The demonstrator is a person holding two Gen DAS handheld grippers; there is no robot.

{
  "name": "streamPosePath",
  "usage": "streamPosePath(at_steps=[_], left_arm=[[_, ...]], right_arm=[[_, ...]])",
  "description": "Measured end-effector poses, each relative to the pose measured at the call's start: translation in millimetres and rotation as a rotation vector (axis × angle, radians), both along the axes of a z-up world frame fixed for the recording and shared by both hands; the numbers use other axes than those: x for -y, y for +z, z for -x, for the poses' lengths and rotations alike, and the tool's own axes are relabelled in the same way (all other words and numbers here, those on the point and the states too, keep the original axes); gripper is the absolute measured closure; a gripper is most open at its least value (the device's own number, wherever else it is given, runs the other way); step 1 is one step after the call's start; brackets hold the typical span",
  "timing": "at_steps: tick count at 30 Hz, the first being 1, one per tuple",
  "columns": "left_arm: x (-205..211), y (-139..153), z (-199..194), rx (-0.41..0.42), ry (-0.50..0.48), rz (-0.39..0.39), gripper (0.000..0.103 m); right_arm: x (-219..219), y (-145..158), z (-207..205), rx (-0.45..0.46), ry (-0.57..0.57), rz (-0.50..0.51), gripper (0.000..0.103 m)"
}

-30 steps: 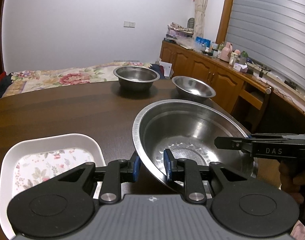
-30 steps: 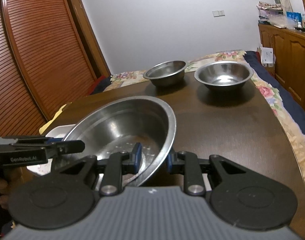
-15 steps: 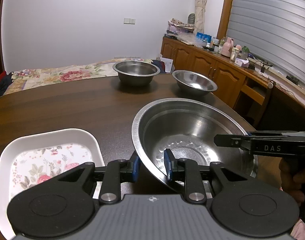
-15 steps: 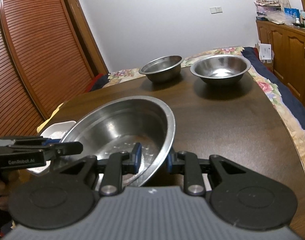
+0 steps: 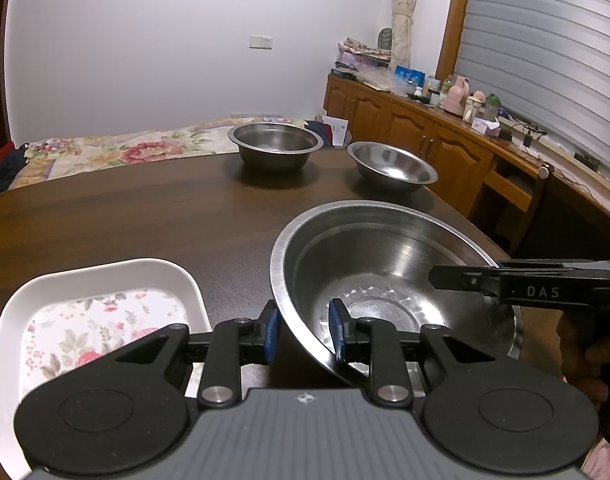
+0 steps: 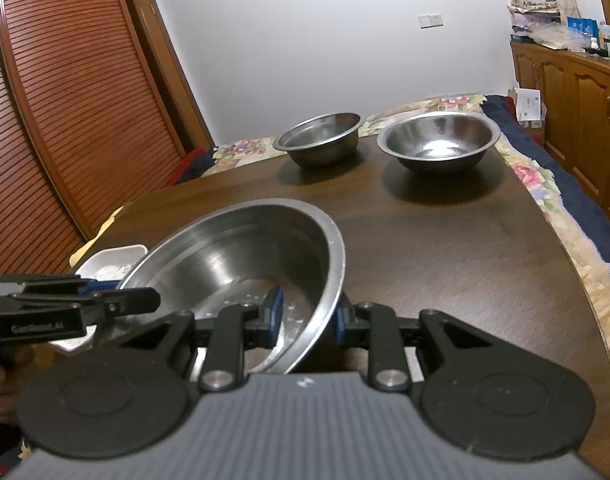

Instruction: Organize plates and bowls

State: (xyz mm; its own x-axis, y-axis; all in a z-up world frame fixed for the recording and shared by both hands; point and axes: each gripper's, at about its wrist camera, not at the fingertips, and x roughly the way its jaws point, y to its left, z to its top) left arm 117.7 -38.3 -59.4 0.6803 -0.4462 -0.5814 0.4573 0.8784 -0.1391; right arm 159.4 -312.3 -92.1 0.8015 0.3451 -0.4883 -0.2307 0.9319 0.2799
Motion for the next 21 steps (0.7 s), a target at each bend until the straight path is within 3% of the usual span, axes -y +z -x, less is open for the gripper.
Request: streamPosePath(at_steps=[11, 21], left_arm=[[-16.0, 18.4, -5.5, 0.035, 0.035, 0.013, 0.073], [-18.0, 69.9, -42.5, 0.122, 0.025, 0.003, 0.071]], right_arm=[[14.5, 23.0, 3.7, 0.047, -0.023, 0.058, 0.074], [26.8, 90.4, -22.7, 0.165, -0.013, 0.145, 0.068]])
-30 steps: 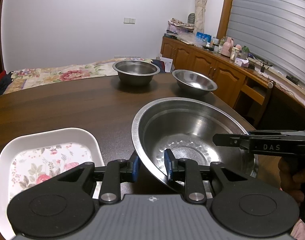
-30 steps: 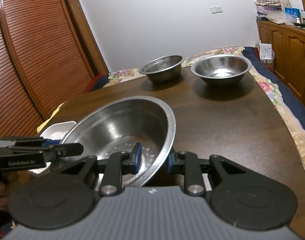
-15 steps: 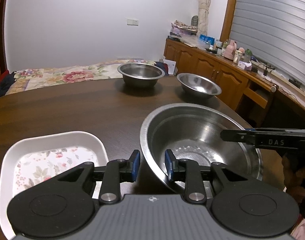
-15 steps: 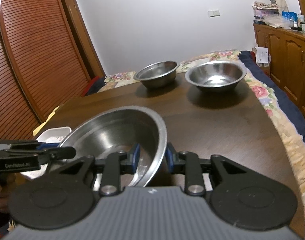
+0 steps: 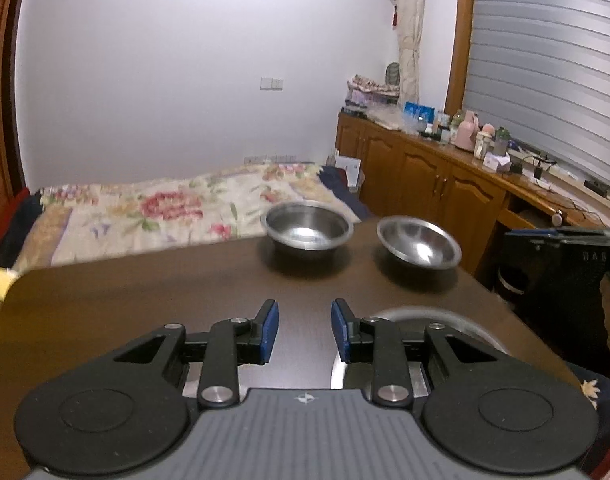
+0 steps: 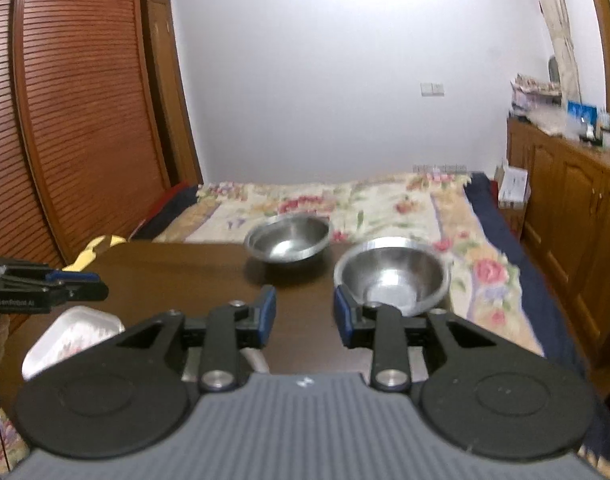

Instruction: Organize plates and bowls

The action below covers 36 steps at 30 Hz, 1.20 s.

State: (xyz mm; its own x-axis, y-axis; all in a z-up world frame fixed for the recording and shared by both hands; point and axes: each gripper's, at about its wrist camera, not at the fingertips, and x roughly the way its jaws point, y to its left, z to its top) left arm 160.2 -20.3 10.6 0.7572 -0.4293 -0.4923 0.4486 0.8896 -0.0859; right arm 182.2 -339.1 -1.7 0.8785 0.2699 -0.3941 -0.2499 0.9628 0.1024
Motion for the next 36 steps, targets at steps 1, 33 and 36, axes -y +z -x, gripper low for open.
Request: streamPosePath(at_steps=[1, 33, 36], left_arm=[[0.7, 3.6, -4.5, 0.007, -0.002, -0.003, 0.07], [46.1, -31.6, -199.3, -0.198, 0.016, -0.001, 0.069], [47.5, -37.1, -204.6, -0.221, 0.013, 0.015, 0.069]], right_arm=[[1.8, 5.4, -7.7, 0.003, 0.004, 0.002, 0.068], [-18.3, -30.0, -201.9, -0.354, 0.083, -0.035, 0.065], [-18.5, -35.1, -207.6, -0.372, 0.082, -0.043, 0.065]])
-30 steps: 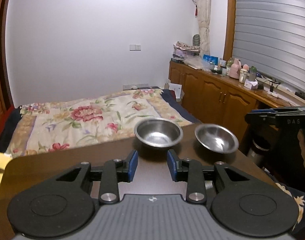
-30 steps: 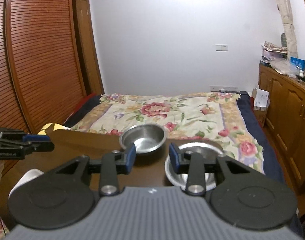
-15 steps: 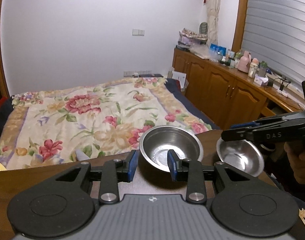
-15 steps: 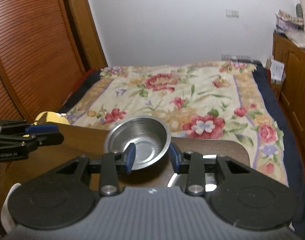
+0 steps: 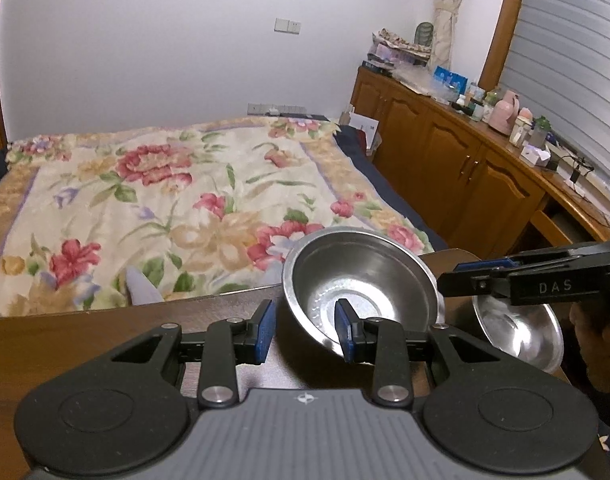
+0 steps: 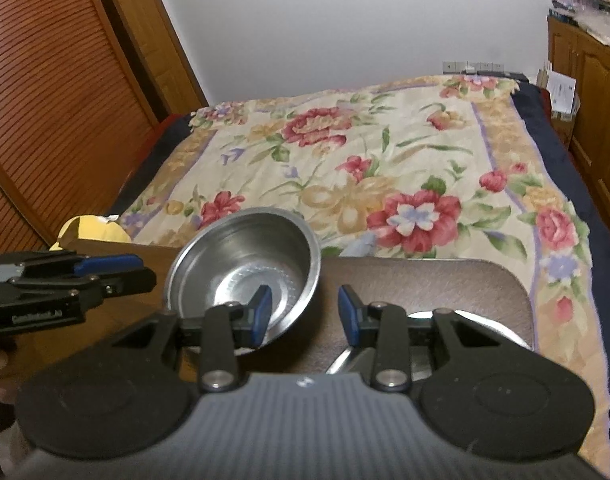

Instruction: Organize plates and bowls

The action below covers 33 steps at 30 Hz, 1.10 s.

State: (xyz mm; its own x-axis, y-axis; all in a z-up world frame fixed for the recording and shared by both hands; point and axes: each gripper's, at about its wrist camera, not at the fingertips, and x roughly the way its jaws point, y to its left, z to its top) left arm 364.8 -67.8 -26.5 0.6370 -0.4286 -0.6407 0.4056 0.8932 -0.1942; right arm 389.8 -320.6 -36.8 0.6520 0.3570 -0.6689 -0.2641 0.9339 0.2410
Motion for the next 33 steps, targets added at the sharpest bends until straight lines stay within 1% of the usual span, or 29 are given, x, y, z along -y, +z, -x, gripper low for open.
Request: streamPosePath(at_steps=[12, 15, 18, 19, 20, 22, 26, 33], left_arm=[[-5.8, -13.5, -15.0, -0.048, 0.009, 0.042, 0.07], [-10.9, -16.7, -21.0, -0.08, 0.011, 0.078, 0.07], [-10.3, -17.0, -23.0, -0.087, 0.001, 0.083, 0.07], [-10.4, -17.1, -23.5, -0.091, 0.0, 0.086, 0.072], [-10.2, -17.5, -23.6, -0.095, -0.002, 0.09, 0.073], [-9.8, -19.8, -23.7, -0.099, -0.003, 0.089, 0.076], [-8.8, -22.5, -22.9, -0.11, -0.015, 0.091, 0.083], [-9.5, -17.4, -12.5, -0.104, -0.018, 0.053, 0.086]], right_arm=[[-7.3, -11.6, -14.1, -0.041, 0.004, -0.018, 0.067], [-8.6, -12.9, -16.4, -0.046, 0.008, -0.021, 0.071], [-9.3, -14.3, -18.6, -0.053, 0.008, -0.028, 0.073], [-9.7, -15.0, -19.0, -0.056, 0.009, -0.031, 0.076], [-10.2, -15.6, -19.0, -0.059, 0.011, -0.033, 0.076], [-11.8, -17.1, -19.3, -0.062, 0.015, -0.031, 0.076], [-13.6, -19.0, -17.5, -0.071, 0.029, -0.043, 0.081], [-18.7, -18.4, -8.4, -0.086, 0.047, -0.052, 0.084]])
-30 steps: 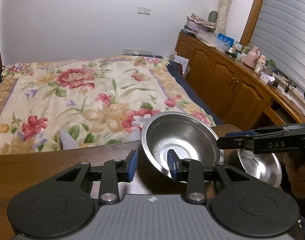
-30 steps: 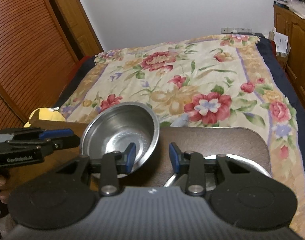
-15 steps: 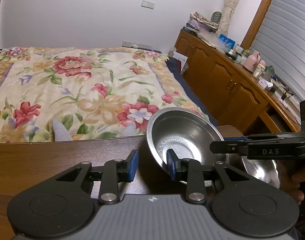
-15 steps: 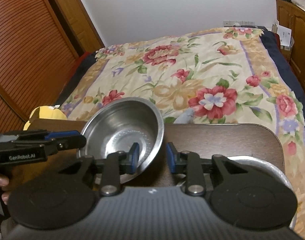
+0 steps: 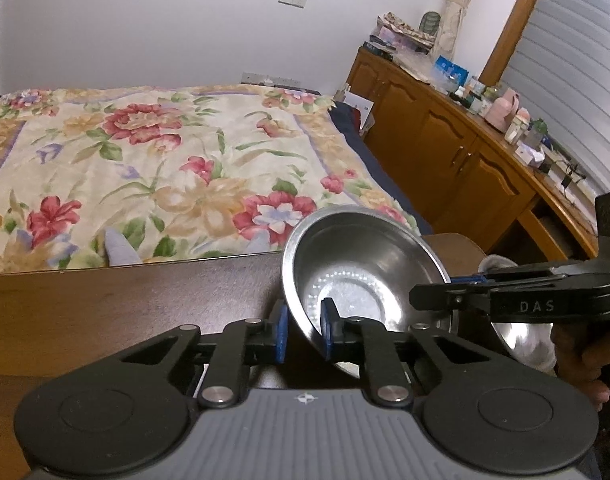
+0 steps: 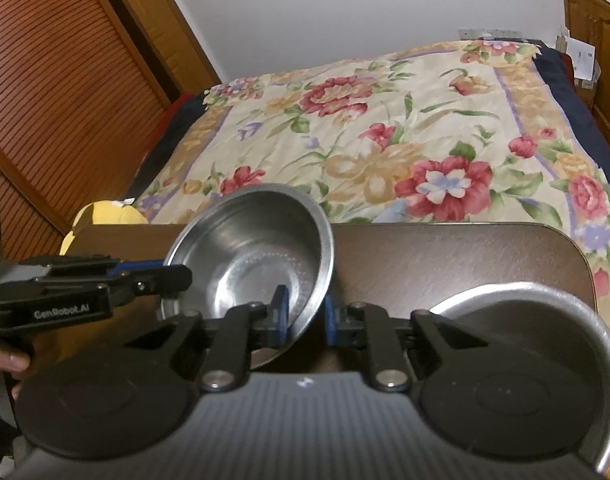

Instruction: Organize plates and bowls

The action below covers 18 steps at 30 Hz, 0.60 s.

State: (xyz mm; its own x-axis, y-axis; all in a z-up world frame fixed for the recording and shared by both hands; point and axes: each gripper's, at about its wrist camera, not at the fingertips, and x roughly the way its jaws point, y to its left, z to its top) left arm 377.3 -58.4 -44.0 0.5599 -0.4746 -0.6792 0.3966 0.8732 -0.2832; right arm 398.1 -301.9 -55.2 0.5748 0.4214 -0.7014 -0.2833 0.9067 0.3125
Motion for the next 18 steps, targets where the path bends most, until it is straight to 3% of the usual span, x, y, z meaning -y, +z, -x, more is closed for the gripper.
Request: streamPosePath(at_steps=[18], left_arm=[[-4.7, 53.8, 56.9, 0.105, -0.033, 0.03, 0.086]], right_arm=[[3.8, 42.6, 47.0, 0.087, -0.021, -0.01, 0.084]])
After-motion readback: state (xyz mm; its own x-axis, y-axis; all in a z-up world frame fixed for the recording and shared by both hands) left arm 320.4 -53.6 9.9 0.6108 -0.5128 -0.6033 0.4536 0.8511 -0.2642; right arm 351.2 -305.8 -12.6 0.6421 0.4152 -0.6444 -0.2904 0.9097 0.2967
